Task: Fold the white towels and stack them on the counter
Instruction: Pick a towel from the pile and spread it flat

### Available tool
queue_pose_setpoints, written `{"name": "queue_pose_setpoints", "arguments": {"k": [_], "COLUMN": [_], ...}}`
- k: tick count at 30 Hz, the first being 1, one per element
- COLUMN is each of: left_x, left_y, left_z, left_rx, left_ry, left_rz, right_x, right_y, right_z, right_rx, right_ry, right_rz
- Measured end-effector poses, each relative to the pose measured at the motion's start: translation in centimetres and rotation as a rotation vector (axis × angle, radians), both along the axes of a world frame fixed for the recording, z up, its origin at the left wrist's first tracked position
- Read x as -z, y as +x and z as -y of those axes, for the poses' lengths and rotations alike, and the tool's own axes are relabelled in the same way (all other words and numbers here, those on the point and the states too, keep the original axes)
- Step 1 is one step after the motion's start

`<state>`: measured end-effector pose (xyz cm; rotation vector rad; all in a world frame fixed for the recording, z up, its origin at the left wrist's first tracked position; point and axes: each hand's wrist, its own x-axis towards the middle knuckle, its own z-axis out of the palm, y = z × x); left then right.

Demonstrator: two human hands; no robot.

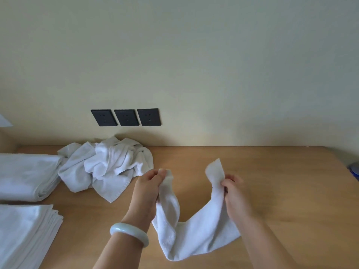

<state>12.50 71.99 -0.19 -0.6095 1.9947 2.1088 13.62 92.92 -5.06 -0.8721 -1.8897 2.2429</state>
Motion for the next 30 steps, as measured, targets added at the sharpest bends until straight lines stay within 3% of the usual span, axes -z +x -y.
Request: {"name": "queue_pose_setpoints", "arguments": {"k": [3, 6, 8, 10, 12, 18, 30], "left_x": [-0.2, -0.6, -1.0, -1.4, -1.7, -2.6, -3.3], "left_y": [-0.3, -0.2, 0.1, 0.1, 0.1, 0.1, 0.4], "left_z": [-1.7, -2.7, -2.9, -2.8, -2.7, -2.1, -1.2], "left_rx": [0.090, 0.162, 0.253, 0.330, 0.343, 0.290, 0.306], "left_ry": [-0.020, -0.026, -0.016, -0.022, -0.040, -0.006, -0.008], "left_rz": [-0.026, -0.070, -0.098, -0.129, -0.157, -0.154, -0.145], "right_x": [-2.4, -3.5, -4.0, -4.3, -4.6, -5.5, -5.4], "right_y": [-0.3, 0.3, 1.0, 1.4, 1.5, 2.3, 2.9], "right_z": [2.6, 4.3, 4.8, 5.1, 5.3, 5.5, 5.1], "right_rx": [-0.037, -0.186, -0.280, -0.283, -0.267, -0.194, -0.406], "right_ry": [-0.245, -0.274, -0.085, 0.213, 0.370, 0.492, 0.718], "right_rz": [-0.089, -0.159, -0.179, -0.195, -0.235, -0.389, -0.447]}}
